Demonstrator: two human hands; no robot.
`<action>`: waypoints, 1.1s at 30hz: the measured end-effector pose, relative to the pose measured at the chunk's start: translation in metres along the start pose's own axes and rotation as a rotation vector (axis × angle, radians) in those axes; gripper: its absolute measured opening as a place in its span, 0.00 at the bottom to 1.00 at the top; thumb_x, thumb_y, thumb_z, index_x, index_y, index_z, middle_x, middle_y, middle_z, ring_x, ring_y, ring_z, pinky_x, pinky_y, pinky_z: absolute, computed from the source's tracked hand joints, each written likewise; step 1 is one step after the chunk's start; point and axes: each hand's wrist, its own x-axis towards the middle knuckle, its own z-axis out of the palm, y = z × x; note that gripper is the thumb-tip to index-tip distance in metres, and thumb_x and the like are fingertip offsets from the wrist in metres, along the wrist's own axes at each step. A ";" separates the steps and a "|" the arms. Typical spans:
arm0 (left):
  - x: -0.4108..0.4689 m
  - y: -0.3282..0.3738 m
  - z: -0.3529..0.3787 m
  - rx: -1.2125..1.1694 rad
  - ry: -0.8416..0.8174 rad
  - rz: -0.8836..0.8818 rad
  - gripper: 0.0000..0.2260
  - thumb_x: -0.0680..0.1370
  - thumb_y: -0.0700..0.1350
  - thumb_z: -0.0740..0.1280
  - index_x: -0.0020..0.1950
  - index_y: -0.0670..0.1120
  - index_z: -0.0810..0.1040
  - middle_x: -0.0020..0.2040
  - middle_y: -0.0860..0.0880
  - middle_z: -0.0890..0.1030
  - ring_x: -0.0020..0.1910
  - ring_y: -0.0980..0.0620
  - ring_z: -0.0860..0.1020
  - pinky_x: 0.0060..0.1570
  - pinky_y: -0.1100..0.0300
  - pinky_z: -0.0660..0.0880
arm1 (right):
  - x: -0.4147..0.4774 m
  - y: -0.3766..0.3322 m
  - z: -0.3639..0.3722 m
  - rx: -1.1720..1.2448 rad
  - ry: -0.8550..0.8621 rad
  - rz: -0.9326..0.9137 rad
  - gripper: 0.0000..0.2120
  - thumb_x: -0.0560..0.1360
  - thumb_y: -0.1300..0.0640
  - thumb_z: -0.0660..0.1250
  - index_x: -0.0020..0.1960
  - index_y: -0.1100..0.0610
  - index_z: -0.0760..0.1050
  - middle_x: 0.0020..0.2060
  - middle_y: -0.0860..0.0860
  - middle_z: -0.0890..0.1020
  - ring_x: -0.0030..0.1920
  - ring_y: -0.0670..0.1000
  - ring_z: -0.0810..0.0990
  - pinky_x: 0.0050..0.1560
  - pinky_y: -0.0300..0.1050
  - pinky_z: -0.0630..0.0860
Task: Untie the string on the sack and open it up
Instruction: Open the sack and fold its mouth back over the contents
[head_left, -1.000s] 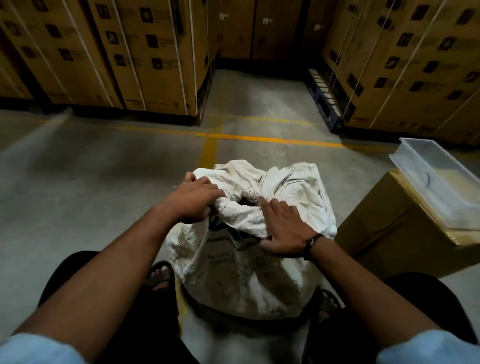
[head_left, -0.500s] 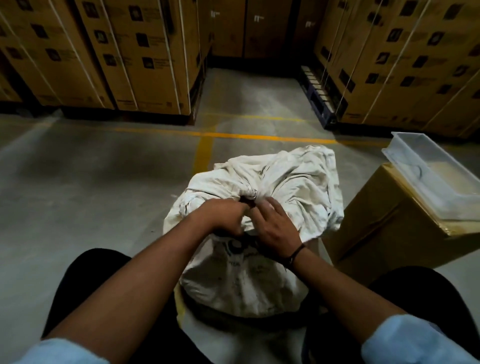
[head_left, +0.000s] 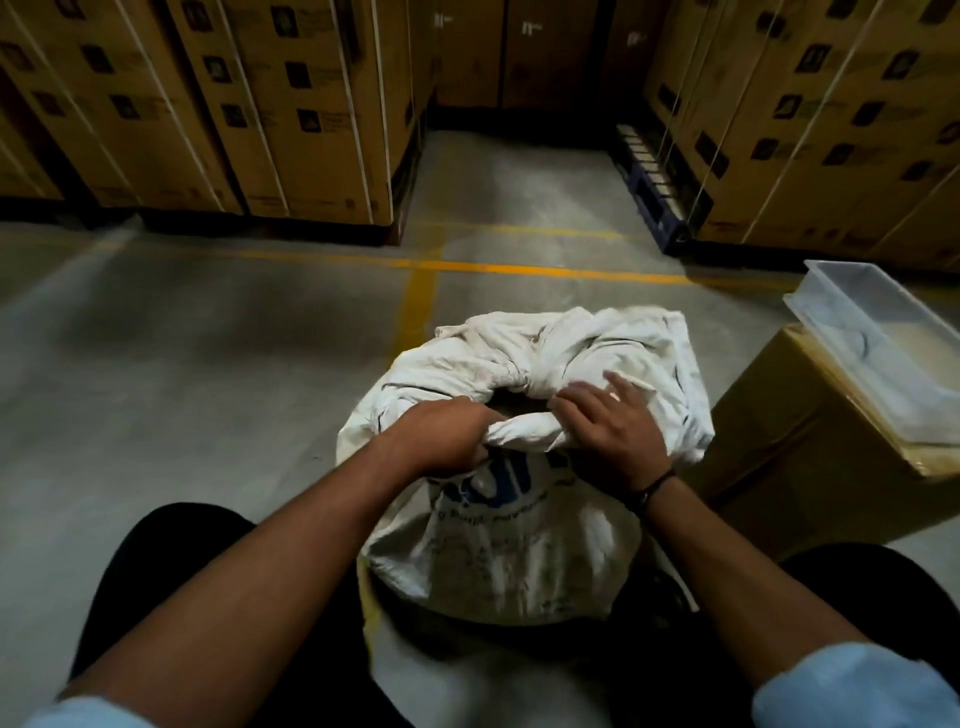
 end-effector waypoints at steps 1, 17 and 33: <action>0.000 0.001 0.001 0.013 0.026 0.011 0.12 0.77 0.52 0.63 0.61 0.60 0.75 0.54 0.53 0.82 0.52 0.48 0.80 0.50 0.51 0.77 | -0.001 -0.001 0.001 0.005 0.060 -0.020 0.12 0.78 0.57 0.63 0.55 0.62 0.80 0.53 0.59 0.83 0.56 0.60 0.82 0.60 0.64 0.72; 0.012 -0.003 0.022 0.241 0.269 0.114 0.23 0.73 0.49 0.69 0.66 0.57 0.69 0.47 0.51 0.83 0.43 0.46 0.82 0.37 0.54 0.74 | 0.015 -0.018 -0.015 0.178 -0.534 0.245 0.38 0.64 0.42 0.62 0.72 0.53 0.64 0.57 0.52 0.75 0.57 0.56 0.74 0.57 0.55 0.67; 0.009 -0.003 0.021 -0.266 -0.246 0.053 0.16 0.75 0.61 0.69 0.51 0.49 0.80 0.46 0.50 0.83 0.45 0.50 0.79 0.44 0.57 0.72 | -0.007 -0.036 0.016 0.183 -0.605 -0.003 0.30 0.65 0.41 0.69 0.62 0.53 0.68 0.57 0.55 0.69 0.58 0.59 0.68 0.59 0.57 0.66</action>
